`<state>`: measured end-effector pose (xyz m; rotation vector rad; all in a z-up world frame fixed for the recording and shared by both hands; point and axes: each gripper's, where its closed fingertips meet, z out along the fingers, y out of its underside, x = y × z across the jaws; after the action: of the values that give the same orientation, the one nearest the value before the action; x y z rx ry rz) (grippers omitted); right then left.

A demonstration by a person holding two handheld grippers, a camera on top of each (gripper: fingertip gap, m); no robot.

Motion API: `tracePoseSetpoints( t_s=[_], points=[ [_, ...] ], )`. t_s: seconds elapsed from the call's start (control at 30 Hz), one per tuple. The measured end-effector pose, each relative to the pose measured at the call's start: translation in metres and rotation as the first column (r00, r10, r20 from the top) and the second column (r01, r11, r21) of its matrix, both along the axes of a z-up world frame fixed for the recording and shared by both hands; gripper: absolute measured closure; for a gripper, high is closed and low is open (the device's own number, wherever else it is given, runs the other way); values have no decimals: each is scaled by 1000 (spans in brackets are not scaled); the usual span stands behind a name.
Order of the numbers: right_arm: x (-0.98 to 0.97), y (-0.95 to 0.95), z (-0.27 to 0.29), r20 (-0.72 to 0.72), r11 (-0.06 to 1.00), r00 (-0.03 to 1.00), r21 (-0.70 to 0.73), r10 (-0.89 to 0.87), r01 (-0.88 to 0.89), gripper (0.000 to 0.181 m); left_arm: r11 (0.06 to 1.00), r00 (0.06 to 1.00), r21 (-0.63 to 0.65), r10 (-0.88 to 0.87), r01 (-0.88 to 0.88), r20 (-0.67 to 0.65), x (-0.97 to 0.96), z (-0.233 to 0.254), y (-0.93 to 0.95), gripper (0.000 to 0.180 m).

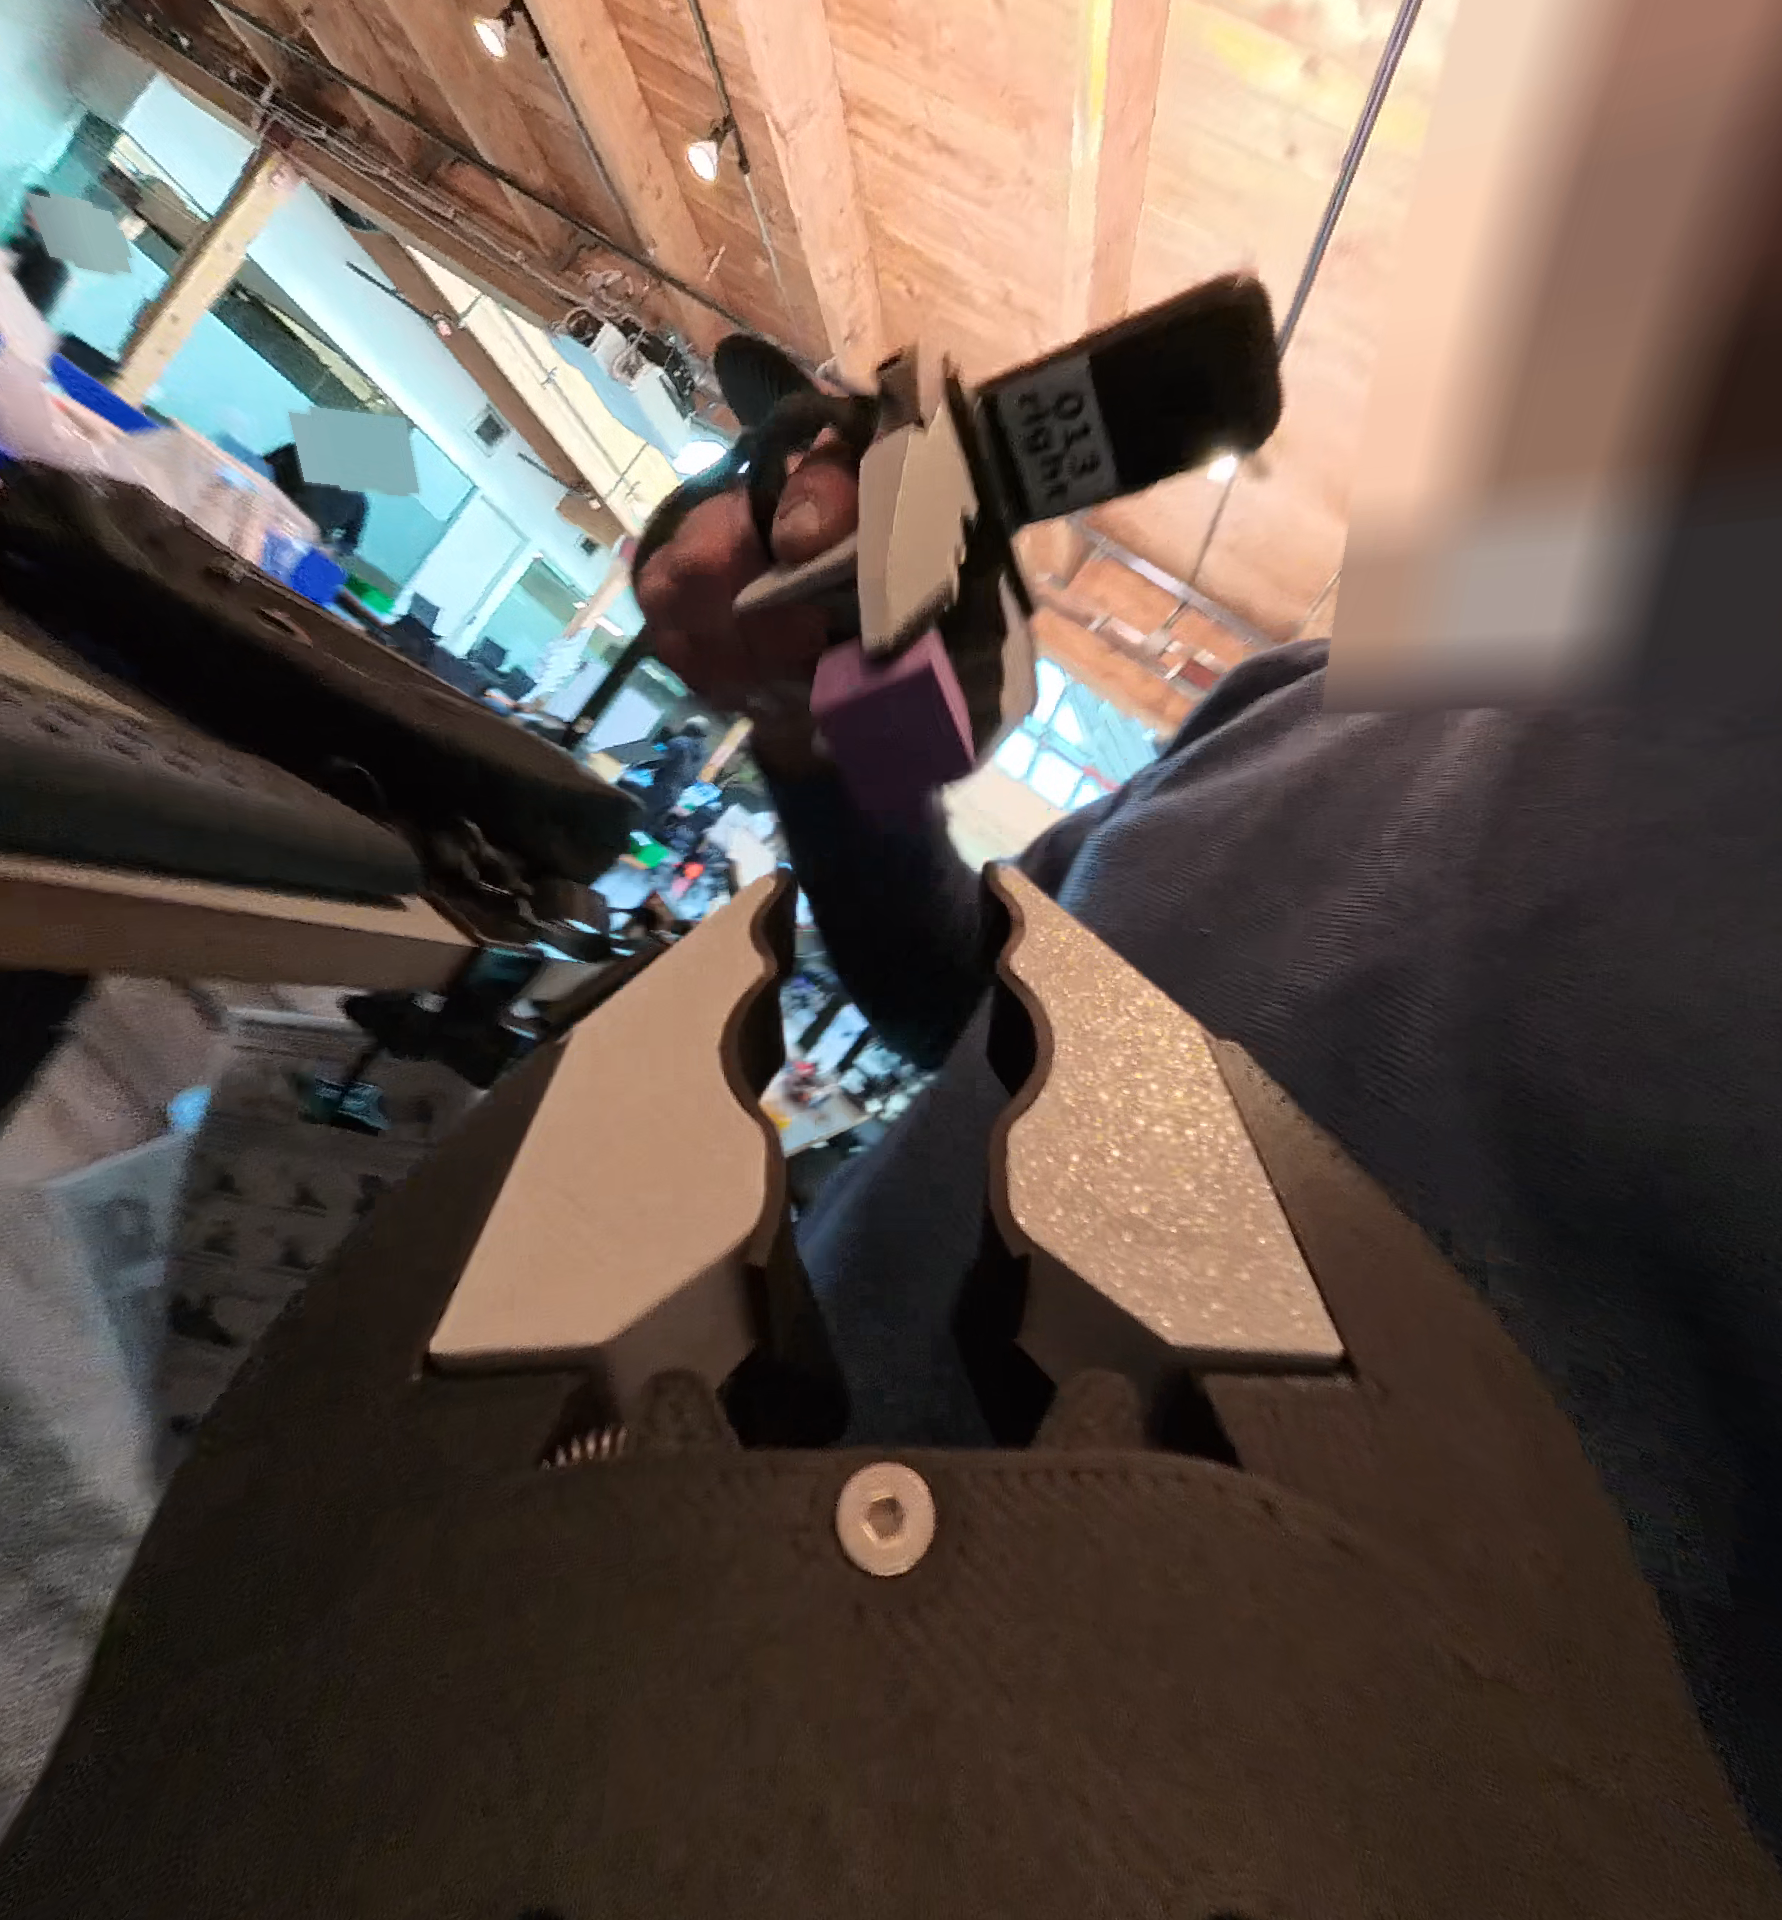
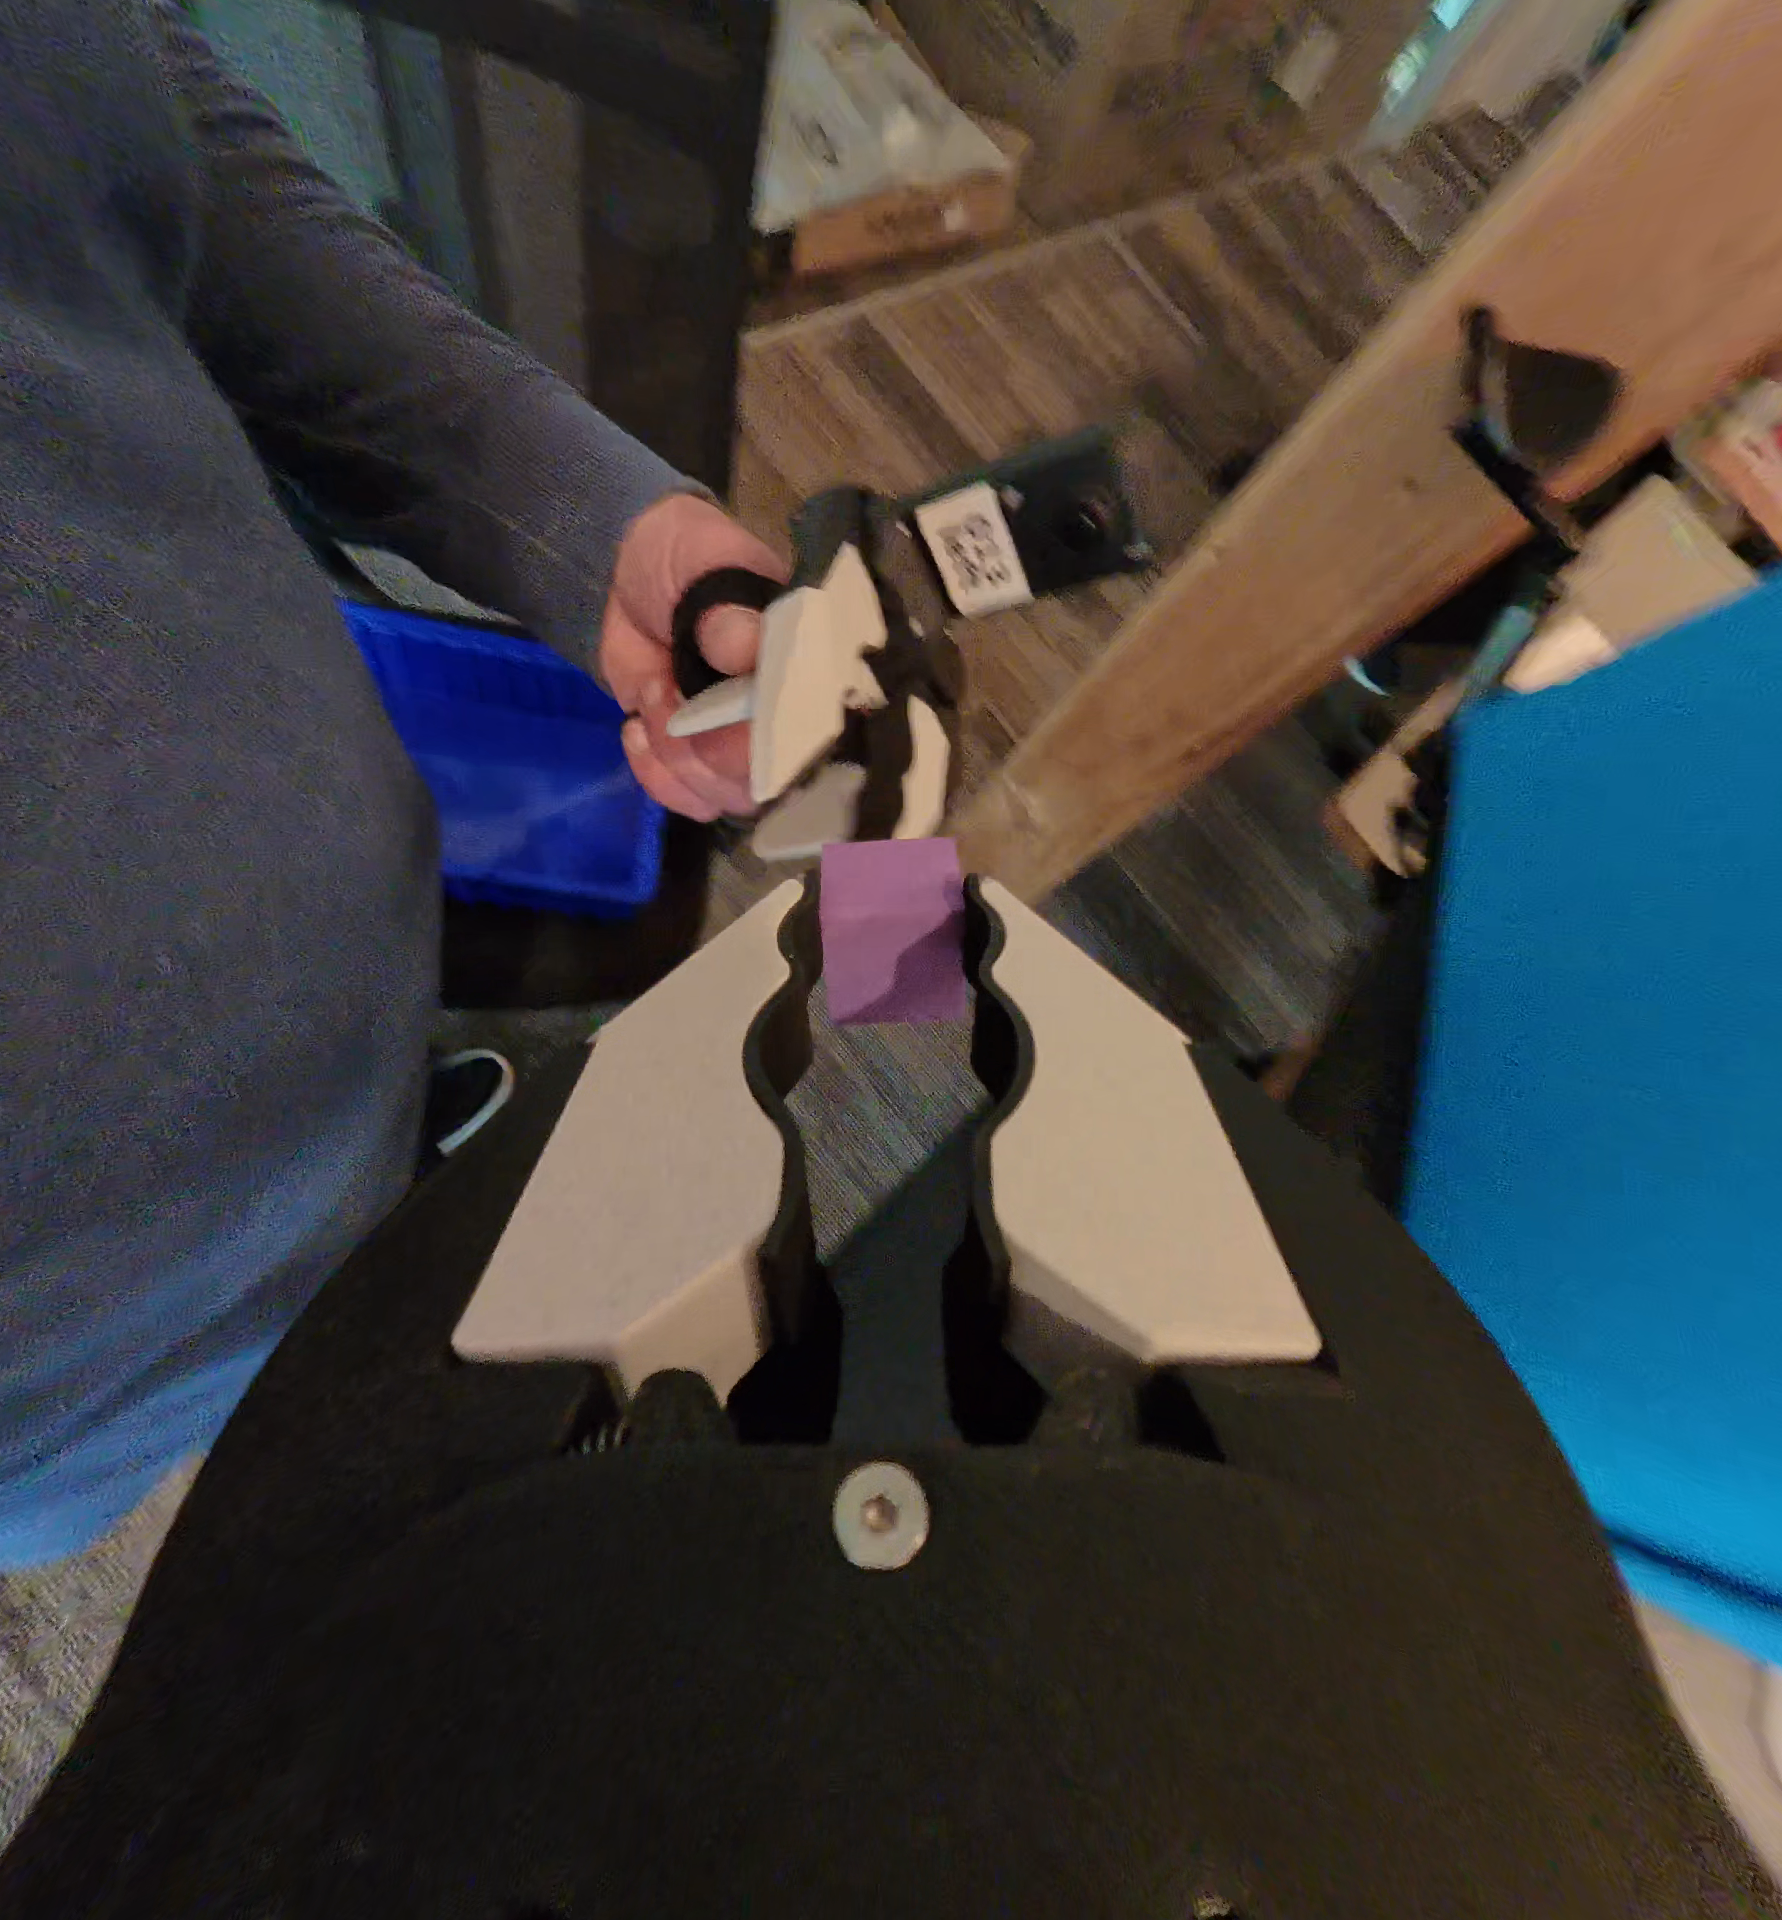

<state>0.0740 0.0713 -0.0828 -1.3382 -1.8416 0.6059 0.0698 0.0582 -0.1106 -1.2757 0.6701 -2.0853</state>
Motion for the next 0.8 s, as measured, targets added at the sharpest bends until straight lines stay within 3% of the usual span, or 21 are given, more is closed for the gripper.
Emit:
tracePoseSetpoints(
  t_s=[0.2, 0.37, 0.47, 0.63, 0.8],
  points=[
    [106, 103, 102, 84, 960, 962, 129, -261, 249, 156, 957, 985, 286, 89, -43, -150, 62, 14, 60, 180],
    [202, 185, 187, 84, 870, 884, 238, -461, 431, 156, 885, 946, 465, 156, -6, -285, 130, 11, 107, 180],
    [262, 232, 223, 156, 822, 822, 284, -548, 494, 156, 827, 913, 563, 220, 13, -344, 168, 9, 133, 180],
    [353, 305, 259, 326, 793, 723, 251, -609, 555, 156, 704, 834, 708, 364, 45, -415, 234, -2, 181, 180],
    [407, 367, 288, 387, 771, 673, 211, -630, 601, 156, 574, 743, 814, 508, 86, -437, 289, -22, 238, 172]
  ],
)
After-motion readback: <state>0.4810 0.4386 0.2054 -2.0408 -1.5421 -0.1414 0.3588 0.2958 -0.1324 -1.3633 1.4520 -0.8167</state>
